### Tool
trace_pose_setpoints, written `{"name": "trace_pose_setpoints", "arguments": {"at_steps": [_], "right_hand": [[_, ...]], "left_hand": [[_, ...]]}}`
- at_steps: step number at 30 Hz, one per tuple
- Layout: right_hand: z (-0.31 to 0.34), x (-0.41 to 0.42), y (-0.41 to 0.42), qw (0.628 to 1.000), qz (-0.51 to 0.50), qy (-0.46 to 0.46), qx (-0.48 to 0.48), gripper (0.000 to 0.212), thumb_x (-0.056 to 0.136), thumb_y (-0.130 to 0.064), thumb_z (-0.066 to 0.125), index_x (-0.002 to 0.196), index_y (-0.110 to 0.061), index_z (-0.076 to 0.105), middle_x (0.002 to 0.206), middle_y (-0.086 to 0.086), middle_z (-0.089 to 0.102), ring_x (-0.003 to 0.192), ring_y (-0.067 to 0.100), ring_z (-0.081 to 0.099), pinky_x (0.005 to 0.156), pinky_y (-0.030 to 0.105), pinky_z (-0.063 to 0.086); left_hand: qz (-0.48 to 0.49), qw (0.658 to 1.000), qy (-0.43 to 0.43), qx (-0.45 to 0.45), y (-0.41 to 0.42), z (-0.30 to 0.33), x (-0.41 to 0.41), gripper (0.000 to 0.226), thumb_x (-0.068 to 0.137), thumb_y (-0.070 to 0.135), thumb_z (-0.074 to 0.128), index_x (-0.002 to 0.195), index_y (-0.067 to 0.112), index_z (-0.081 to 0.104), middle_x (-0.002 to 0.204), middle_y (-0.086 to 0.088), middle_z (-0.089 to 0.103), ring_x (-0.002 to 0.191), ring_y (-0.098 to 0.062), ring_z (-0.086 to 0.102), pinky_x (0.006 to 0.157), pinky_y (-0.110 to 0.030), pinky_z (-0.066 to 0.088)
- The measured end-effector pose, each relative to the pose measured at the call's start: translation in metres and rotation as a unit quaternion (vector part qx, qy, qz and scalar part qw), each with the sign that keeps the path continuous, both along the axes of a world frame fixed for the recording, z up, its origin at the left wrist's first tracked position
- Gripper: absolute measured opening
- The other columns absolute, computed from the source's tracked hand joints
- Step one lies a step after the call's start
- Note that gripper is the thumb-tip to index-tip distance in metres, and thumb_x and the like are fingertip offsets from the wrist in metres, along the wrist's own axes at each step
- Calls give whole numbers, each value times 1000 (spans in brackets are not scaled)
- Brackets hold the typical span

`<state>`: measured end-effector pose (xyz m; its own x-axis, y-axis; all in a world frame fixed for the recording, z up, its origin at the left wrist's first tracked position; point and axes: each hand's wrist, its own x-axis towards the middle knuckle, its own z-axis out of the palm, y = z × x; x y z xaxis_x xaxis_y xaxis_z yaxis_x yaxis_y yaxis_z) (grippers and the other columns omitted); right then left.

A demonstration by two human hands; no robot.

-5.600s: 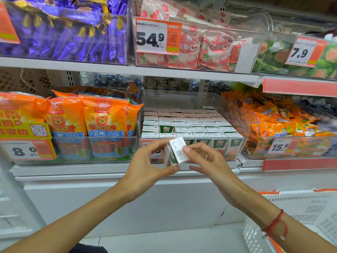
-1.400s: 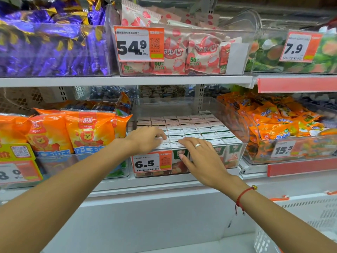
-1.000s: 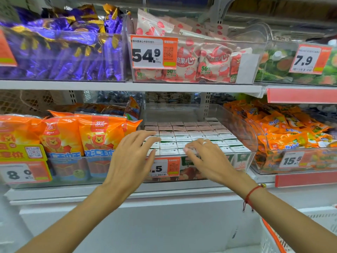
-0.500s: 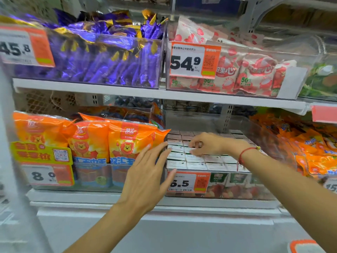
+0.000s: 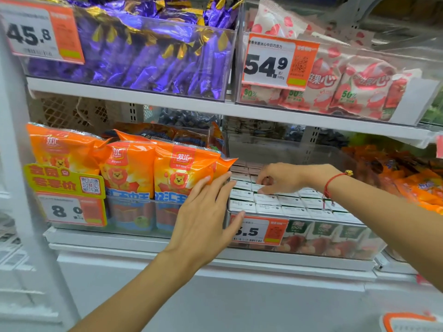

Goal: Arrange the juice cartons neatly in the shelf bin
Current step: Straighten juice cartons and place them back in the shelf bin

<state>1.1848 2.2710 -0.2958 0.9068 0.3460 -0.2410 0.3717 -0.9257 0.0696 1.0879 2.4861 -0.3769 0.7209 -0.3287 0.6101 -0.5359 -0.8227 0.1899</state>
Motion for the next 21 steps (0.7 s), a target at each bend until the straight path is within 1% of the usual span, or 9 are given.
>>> {"name": "trace_pose_setpoints", "arguments": {"at_steps": [5,7,8,11,13,15,18,20,21], "right_hand": [[-6,-15,-6,998,-7,-46,40,40,101,-34,47,133,-10,48,134,8,47,112,20,47,93,27,38],[3,-24,-8,993,-18,-74,88,38,102,-30,45,133,-9,46,134,10,50,114,22,50,94,32,41],[8,-30,-10,987,-24,-99,120,37,103,-29,44,134,-10,45,130,11,53,109,23,52,91,34,42],[15,-56,-15,951,-20,-211,224,36,103,-26,42,135,-10,43,121,5,54,96,17,50,77,29,36],[13,-79,-16,912,-11,-276,303,36,103,-26,41,136,-12,42,124,1,50,103,15,49,81,27,36],[10,-103,-13,873,-12,-305,380,34,104,-23,40,136,-14,44,128,0,50,112,15,48,88,28,41],[3,-139,-5,832,-24,-293,471,27,104,-24,40,129,-25,49,122,-9,54,113,3,50,86,12,43],[-5,-161,0,817,-29,-272,507,22,102,-25,43,121,-32,52,114,-19,56,108,-7,52,82,8,43],[-9,-171,2,812,-35,-257,523,21,100,-27,45,118,-35,54,112,-23,57,106,-10,54,81,8,45]], "left_hand": [[0,1000,2,-13,-1,2,-3,60,92,51,53,142,18,45,153,3,38,142,-22,31,114,-27,10],[-3,1000,4,-14,-1,4,-4,59,92,50,54,142,19,46,153,4,39,142,-20,32,114,-27,10],[-4,1000,3,-12,-2,6,-5,57,91,47,58,139,18,49,150,3,44,138,-20,38,114,-27,13],[-9,999,-32,-22,-3,16,-9,48,84,35,72,125,14,62,130,0,63,115,-20,61,105,-30,34],[-16,997,-42,-57,-5,24,-14,42,85,32,71,123,17,62,124,3,65,109,-17,63,92,-28,44],[-20,994,-34,-103,-9,34,-22,38,88,33,67,124,23,61,123,9,64,108,-12,60,80,-22,42],[-55,983,35,-170,-22,43,-38,44,88,42,64,130,36,52,123,23,57,109,1,51,78,-18,38],[-101,962,153,-201,-33,46,-49,55,84,44,67,134,40,45,126,26,53,110,6,47,83,-19,37],[-130,941,227,-213,-38,47,-55,59,82,44,68,135,40,43,127,26,53,110,6,49,86,-19,38]]}}
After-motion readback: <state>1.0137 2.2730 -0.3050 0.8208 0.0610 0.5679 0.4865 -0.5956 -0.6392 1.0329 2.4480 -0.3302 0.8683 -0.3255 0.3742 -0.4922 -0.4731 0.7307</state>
